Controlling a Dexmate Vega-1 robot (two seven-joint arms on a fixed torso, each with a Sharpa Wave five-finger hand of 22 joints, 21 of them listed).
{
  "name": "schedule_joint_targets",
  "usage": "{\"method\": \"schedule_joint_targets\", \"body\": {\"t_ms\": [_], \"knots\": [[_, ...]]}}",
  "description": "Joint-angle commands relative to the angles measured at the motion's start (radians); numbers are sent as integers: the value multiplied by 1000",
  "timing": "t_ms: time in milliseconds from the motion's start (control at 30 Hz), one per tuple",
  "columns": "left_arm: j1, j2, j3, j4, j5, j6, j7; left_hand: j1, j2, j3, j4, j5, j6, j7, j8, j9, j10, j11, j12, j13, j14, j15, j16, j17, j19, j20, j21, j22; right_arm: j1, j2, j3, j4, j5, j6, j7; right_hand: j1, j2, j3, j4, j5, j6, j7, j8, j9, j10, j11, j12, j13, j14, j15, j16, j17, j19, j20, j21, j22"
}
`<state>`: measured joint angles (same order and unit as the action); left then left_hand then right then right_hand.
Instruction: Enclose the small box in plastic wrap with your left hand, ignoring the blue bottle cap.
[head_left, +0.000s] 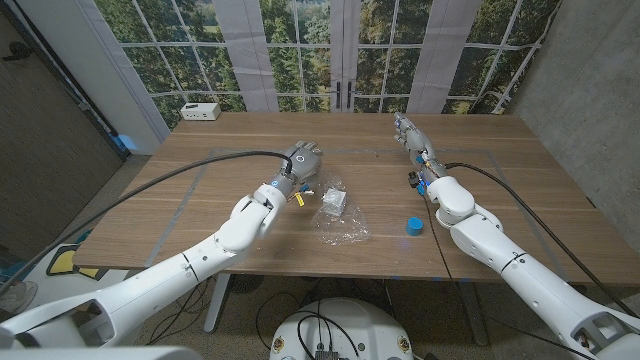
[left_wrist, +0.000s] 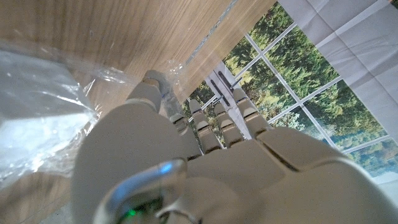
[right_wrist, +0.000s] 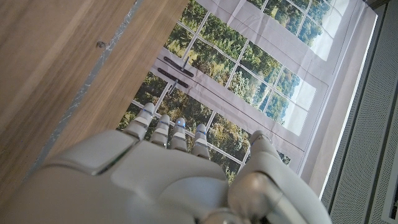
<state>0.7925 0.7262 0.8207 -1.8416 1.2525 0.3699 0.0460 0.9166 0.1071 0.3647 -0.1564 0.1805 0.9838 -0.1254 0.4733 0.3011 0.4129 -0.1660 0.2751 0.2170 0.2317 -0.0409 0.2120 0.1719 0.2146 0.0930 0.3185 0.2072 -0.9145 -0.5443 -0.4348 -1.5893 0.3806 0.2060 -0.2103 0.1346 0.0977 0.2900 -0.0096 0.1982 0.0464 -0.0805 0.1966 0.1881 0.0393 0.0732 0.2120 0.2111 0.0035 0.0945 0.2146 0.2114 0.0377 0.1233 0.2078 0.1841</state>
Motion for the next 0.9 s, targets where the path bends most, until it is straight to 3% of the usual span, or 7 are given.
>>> {"method": "schedule_joint_targets", "body": {"t_ms": [33, 167, 533, 800, 867, 900], "knots": [[-26, -6, 26, -18, 0, -86, 27, 6, -18, -11, -2, -3, 28, -15, 20, 3, 11, -9, 2, 4, 10, -63, -1, 3, 9, -2, 5, 3, -11, -5, 4, -16, 1, -5, -11, -2, -6, 10, -1, 1, 1, -10, 0, 2, 5, 2, -2, 2, 0, 1, 0, 3, -3, 2, 2, 1], [-18, -8, 18, -26, -26, -110, 68, 8, -24, -16, -3, -3, 36, -17, 24, 0, 16, -13, 1, 5, 12, -68, -2, 3, 8, -2, 5, 3, -15, -4, 5, -20, 0, -8, -17, -2, -5, 11, -1, 1, 2, -10, 0, 2, 4, 1, -3, 2, 0, 2, 1, 3, -3, 1, 2, 1], [-6, 16, -10, -70, -120, -191, 41, 14, -26, -24, -1, -2, 41, -14, 27, -5, 18, -7, -3, 6, 18, -70, -4, 5, 9, 1, 6, 3, -21, -11, 7, -27, 5, -8, -11, -1, -5, 11, -1, 1, 2, -9, 0, 2, 4, 1, -3, 2, 0, 1, 0, 3, -3, 1, 2, 1], [12, 61, -44, -143, -180, -247, -30, 24, -38, -32, -5, -1, 63, -13, 36, -11, 20, -12, -7, 6, 18, -67, -8, 4, 1, 5, 3, 3, -28, -14, 11, -46, 8, -28, -22, -1, -4, 12, 0, 1, 3, -9, 0, 2, 3, 2, -3, 2, -2, 2, 0, 3, -4, 2, 2, 1], [8, 78, -40, -177, -150, -245, -106, 27, -42, -34, -7, -1, 69, -10, 39, -12, 19, -10, -9, 6, 18, -67, -8, 4, -2, 7, 2, 2, -27, -14, 10, -42, 10, -18, -14, -2, -4, 12, 0, 1, 3, -8, 0, 2, 3, 0, -3, 2, -2, 2, 0, 3, -4, 2, 2, 1], [16, 80, -42, -181, -135, -241, -98, 30, -44, -35, -8, -1, 71, -9, 41, -11, 19, -10, -10, 6, 18, -66, -9, 4, -5, 8, 1, 2, -28, -15, 10, -49, 5, -28, -23, -2, -4, 12, 0, 1, 2, -9, 0, 2, 3, 1, -3, 2, -2, 2, 0, 3, -4, 2, 2, 1]]}}
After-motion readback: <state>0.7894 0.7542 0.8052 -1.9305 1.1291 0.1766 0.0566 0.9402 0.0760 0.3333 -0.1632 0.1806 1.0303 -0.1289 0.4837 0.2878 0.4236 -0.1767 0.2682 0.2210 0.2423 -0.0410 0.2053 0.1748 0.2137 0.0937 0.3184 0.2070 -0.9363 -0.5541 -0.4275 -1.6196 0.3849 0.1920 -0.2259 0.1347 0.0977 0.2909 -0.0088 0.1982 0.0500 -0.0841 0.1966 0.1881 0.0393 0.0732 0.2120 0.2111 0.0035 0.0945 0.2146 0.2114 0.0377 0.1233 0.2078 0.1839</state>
